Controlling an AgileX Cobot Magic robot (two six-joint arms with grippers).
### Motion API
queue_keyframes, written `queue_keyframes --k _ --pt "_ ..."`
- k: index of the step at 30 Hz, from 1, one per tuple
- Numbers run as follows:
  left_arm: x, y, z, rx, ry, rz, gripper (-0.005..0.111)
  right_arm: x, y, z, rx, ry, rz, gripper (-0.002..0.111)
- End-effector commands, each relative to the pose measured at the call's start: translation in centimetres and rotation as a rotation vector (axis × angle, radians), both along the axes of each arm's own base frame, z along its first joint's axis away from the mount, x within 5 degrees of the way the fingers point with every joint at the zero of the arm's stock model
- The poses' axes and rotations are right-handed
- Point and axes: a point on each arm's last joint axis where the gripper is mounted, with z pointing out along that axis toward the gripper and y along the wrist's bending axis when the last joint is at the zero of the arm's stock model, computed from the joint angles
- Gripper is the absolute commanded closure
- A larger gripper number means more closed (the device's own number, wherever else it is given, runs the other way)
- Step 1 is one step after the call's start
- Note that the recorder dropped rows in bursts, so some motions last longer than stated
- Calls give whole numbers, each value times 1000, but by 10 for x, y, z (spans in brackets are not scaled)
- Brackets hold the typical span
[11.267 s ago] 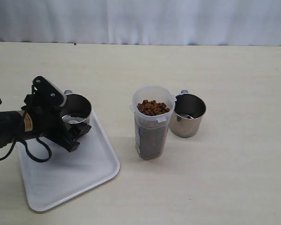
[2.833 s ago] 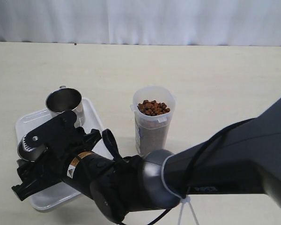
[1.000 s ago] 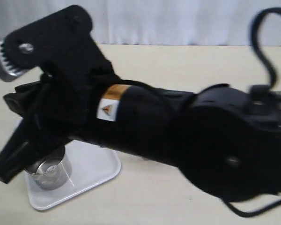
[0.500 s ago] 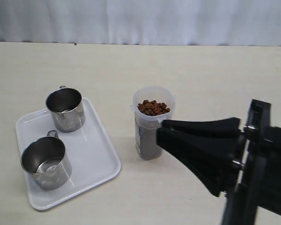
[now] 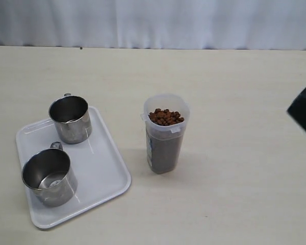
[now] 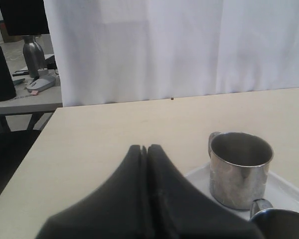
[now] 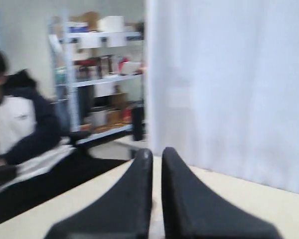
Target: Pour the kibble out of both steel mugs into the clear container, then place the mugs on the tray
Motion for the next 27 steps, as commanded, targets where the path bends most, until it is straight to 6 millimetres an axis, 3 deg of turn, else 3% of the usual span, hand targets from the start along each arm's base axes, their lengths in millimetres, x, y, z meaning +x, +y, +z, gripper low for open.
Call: queue_keyframes --k 1,4,5,10,19,23,27 --pt "0 0 1 -6 -14 -7 107 12 -35 -18 -2 -7 -407 103" --pt "0 0 1 -6 -14 -7 107 9 -64 -28 6 -23 -755 103" --pt "0 0 1 -6 -14 -7 107 7 -67 -30 10 -32 -790 103" --pt "0 0 1 -6 -14 -7 107 -8 -72 -51 44 -101 -847 103" --pt "0 0 1 -2 -14 -7 107 -12 -71 -52 44 -113 -837 103" --pt "0 0 1 -2 -14 -7 107 -13 -68 -50 -135 -196 -844 103" --pt "0 0 1 -2 -14 -7 107 -13 -70 -51 -167 -192 -888 103"
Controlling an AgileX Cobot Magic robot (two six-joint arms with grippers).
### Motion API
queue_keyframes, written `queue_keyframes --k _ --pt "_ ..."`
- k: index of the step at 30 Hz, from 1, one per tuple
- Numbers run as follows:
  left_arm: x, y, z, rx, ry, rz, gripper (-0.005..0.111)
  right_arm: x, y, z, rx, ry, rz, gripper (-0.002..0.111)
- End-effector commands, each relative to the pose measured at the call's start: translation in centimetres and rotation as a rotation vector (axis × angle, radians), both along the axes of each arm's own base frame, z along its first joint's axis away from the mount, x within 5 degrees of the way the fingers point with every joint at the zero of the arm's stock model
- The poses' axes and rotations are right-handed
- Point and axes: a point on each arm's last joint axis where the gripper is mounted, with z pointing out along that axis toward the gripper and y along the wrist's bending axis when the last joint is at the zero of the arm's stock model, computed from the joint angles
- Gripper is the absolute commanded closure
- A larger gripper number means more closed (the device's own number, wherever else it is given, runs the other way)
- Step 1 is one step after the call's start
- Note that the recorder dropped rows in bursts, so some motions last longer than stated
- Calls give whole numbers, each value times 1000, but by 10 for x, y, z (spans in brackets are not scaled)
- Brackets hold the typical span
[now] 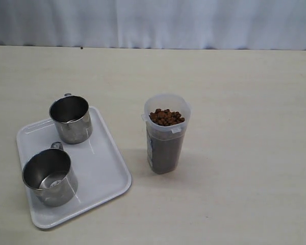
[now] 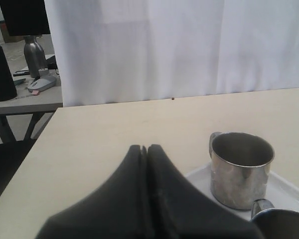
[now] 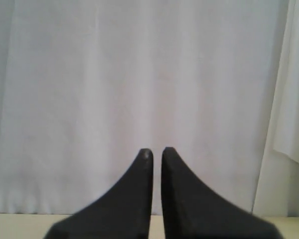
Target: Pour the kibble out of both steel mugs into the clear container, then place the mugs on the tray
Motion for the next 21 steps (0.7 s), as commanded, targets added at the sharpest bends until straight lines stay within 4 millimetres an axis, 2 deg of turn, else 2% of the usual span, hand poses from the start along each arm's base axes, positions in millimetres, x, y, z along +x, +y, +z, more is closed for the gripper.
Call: queue_keyframes --k 1,6,12,14,15,17,21 --pt "0 0 0 -4 -12 -7 107 0 -2 -2 -69 12 -58 103" --pt "0 0 0 -4 -12 -7 107 0 -1 -1 -185 16 -100 103" --pt "0 0 0 -4 -12 -7 107 0 -1 -1 -234 15 -108 103" --pt "0 0 0 -4 -12 -7 107 0 0 -3 -187 37 -83 103" --pt "0 0 0 -4 -12 -7 107 2 1 -9 -92 98 -43 103" --pt "0 0 0 -4 -12 -7 107 3 1 -20 -88 210 -31 103" --pt "0 0 0 -4 -12 -7 107 3 1 -28 -44 296 -21 103"
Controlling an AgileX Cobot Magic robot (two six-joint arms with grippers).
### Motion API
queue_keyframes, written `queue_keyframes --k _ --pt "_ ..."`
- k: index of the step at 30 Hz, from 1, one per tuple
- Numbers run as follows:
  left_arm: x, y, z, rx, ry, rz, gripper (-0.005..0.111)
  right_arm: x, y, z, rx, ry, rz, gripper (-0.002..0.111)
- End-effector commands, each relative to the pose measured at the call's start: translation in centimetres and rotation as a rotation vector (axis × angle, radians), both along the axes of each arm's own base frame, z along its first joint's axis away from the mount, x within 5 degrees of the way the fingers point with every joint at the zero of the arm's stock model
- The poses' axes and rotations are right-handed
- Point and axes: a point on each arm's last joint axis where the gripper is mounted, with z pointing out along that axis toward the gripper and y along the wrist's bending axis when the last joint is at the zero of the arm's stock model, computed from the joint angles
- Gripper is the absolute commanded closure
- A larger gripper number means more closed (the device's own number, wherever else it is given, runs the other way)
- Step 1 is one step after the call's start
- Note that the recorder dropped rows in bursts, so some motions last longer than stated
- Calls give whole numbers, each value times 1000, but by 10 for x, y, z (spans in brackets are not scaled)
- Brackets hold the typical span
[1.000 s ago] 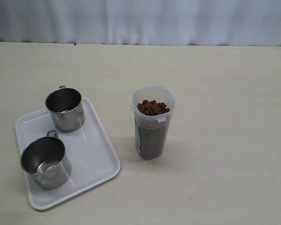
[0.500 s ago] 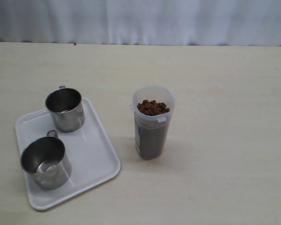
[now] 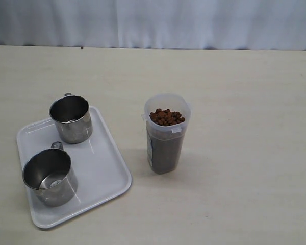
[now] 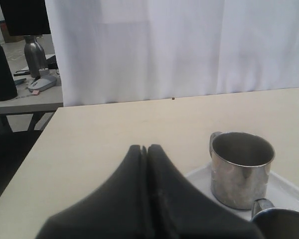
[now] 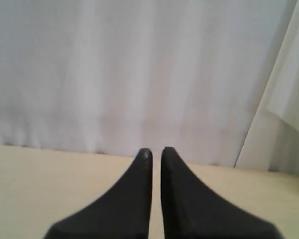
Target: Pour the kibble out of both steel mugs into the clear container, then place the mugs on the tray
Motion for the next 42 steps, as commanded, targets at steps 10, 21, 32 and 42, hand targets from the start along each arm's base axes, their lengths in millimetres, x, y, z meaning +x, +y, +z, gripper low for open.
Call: queue_keyframes --k 10,21,32,42 --pt "0 0 0 -4 -12 -7 107 0 0 -14 95 134 0 103" --pt "0 0 0 -4 -12 -7 107 0 0 -14 125 134 0 103" --pt "0 0 0 -4 -12 -7 107 0 0 -14 125 134 0 103" --pt "0 0 0 -4 -12 -7 107 0 0 -14 125 134 0 103"
